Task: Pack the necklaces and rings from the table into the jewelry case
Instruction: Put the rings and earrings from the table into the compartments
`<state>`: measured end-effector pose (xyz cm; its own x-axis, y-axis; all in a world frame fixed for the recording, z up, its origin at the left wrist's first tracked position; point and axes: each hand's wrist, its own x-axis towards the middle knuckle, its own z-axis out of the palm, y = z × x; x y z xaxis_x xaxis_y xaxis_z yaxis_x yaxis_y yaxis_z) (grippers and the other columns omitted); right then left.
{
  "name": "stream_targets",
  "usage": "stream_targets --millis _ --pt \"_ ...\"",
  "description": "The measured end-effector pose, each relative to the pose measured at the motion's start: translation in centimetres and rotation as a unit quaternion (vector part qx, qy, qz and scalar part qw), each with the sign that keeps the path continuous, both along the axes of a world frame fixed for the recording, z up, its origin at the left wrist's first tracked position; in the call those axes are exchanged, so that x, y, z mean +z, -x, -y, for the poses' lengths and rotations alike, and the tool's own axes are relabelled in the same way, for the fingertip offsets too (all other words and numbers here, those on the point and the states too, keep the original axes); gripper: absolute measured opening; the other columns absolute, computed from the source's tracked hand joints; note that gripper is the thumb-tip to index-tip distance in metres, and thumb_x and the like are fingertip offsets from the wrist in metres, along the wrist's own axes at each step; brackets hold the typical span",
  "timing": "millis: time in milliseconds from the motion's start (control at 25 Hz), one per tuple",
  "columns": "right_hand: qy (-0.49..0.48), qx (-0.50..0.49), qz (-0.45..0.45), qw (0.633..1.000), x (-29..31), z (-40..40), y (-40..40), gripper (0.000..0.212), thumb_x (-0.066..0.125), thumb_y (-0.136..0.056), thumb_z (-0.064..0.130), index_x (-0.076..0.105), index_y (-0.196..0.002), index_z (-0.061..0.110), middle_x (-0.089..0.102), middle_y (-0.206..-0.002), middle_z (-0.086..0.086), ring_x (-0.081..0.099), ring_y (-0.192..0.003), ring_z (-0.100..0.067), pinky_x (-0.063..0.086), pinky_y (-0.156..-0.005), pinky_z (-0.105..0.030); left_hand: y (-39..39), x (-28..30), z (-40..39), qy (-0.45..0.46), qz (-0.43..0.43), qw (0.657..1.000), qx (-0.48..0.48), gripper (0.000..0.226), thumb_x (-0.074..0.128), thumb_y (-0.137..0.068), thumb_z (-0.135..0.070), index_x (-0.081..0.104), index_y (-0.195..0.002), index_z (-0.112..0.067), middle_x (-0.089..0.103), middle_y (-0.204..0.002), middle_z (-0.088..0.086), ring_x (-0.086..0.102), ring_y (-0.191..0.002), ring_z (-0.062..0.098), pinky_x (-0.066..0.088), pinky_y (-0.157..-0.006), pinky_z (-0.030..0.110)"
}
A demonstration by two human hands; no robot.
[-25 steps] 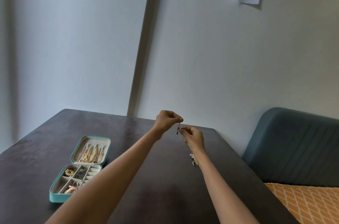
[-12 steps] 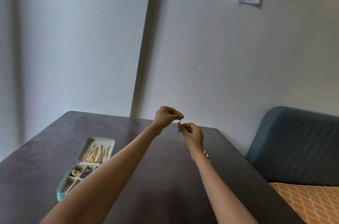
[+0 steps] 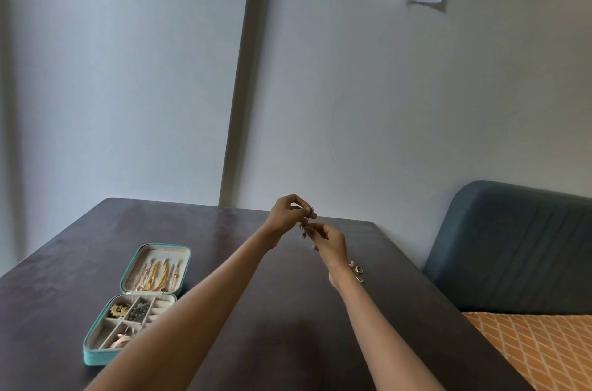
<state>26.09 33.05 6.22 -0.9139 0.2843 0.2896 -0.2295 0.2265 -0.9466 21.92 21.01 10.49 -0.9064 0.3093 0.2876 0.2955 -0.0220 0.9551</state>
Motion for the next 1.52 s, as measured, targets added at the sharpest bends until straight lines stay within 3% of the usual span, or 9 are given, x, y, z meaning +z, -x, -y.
stream_targets --millis 120,280,440,560,760,880,1080,1320,1520 --pt "0.003 -0.07 0.007 0.998 -1.1 -2.8 0.9 0.011 0.06 -0.089 0.023 0.065 -0.08 0.026 0.065 -0.077 0.006 0.054 -0.071 -0.01 0.044 -0.068 -0.027 0.4 -1.5 -1.0 -0.017 -0.012 1.0 -0.005 0.017 0.053 -0.092 -0.002 0.055 -0.077 -0.01 0.068 -0.082 0.009 0.065 -0.071 0.006 0.049 -0.064 0.01" --pt "-0.042 -0.21 0.062 0.975 -3.1 -7.9 1.9 0.009 0.061 -0.086 0.021 0.068 -0.08 0.024 0.07 -0.084 0.001 0.062 -0.076 -0.017 0.05 -0.073 -0.032 1.9 -3.8 -2.7 -0.01 -0.027 0.999 -0.019 0.013 0.057 -0.09 -0.005 0.058 -0.079 -0.013 0.067 -0.087 0.01 0.059 -0.079 0.013 0.048 -0.081 0.024" --pt "-0.228 -0.174 0.144 0.947 -5.1 -11.1 3.0 0.014 0.062 -0.083 0.019 0.074 -0.09 0.018 0.074 -0.094 -0.002 0.066 -0.087 -0.019 0.05 -0.079 -0.032 3.1 -5.7 -4.4 0.002 -0.022 0.999 -0.025 0.013 0.058 -0.09 -0.007 0.057 -0.079 -0.015 0.06 -0.084 0.008 0.053 -0.073 0.011 0.044 -0.073 0.018" --pt "-0.352 -0.13 0.18 0.909 -6.3 -11.3 3.9 0.018 0.064 -0.081 0.037 0.075 -0.089 0.025 0.073 -0.094 0.002 0.064 -0.096 -0.019 0.049 -0.083 -0.031 3.8 -6.7 -5.5 0.003 -0.002 1.0 -0.022 0.016 0.052 -0.093 -0.005 0.053 -0.08 -0.014 0.064 -0.082 0.005 0.055 -0.068 0.008 0.042 -0.059 0.006" --pt "-0.421 -0.159 0.179 0.875 -7.6 -10.2 4.8 0.019 0.064 -0.08 0.043 0.075 -0.086 0.028 0.073 -0.093 0.004 0.063 -0.098 -0.018 0.044 -0.083 -0.029 4.2 -7.8 -6.2 -0.004 0.034 0.999 -0.02 0.016 0.049 -0.093 -0.003 0.052 -0.081 -0.012 0.068 -0.09 0.01 0.063 -0.071 0.003 0.043 -0.058 0.005" --pt "-0.364 -0.145 0.166 0.905 -7.6 -9.8 5.3 0.016 0.064 -0.083 0.035 0.075 -0.085 0.024 0.072 -0.094 0.002 0.062 -0.097 -0.019 0.046 -0.084 -0.031 4.4 -7.6 -5.6 -0.028 0.049 0.998 -0.025 0.017 0.048 -0.093 -0.002 0.051 -0.08 -0.012 0.068 -0.089 0.012 0.065 -0.066 -0.001 0.047 -0.061 0.009" --pt "-0.075 -0.059 0.082 0.992 -4.7 -8.0 4.2 0.016 0.058 -0.092 0.022 0.071 -0.098 0.014 0.065 -0.093 0.005 0.055 -0.083 -0.007 0.043 -0.068 -0.017 3.4 -6.2 -4.0 -0.072 0.052 0.996 -0.027 0.009 0.048 -0.093 -0.003 0.049 -0.086 -0.008 0.068 -0.081 0.012 0.063 -0.066 0.013 0.051 -0.064 0.019" --pt "0.082 0.027 0.062 0.994 -0.9 -3.8 2.5 0.015 0.054 -0.094 0.019 0.069 -0.094 0.016 0.06 -0.083 0.002 0.046 -0.07 -0.008 0.041 -0.06 -0.018 2.0 -3.4 -0.8 -0.038 -0.019 0.999 0.012 0.012 0.049 -0.094 -0.008 0.059 -0.091 -0.014 0.069 -0.081 0.01 0.062 -0.072 0.017 0.051 -0.071 0.024" --pt "0.164 0.059 0.041 0.984 1.2 -0.7 1.1 0.012 0.056 -0.093 0.019 0.068 -0.094 0.016 0.063 -0.091 0.003 0.051 -0.082 -0.01 0.042 -0.068 -0.021 0.4 -1.5 2.0 -0.014 -0.029 0.999 0.02 0.025 0.049 -0.09 0.001 0.069 -0.09 -0.013 0.069 -0.082 0.004 0.062 -0.076 0.012 0.05 -0.071 0.018"
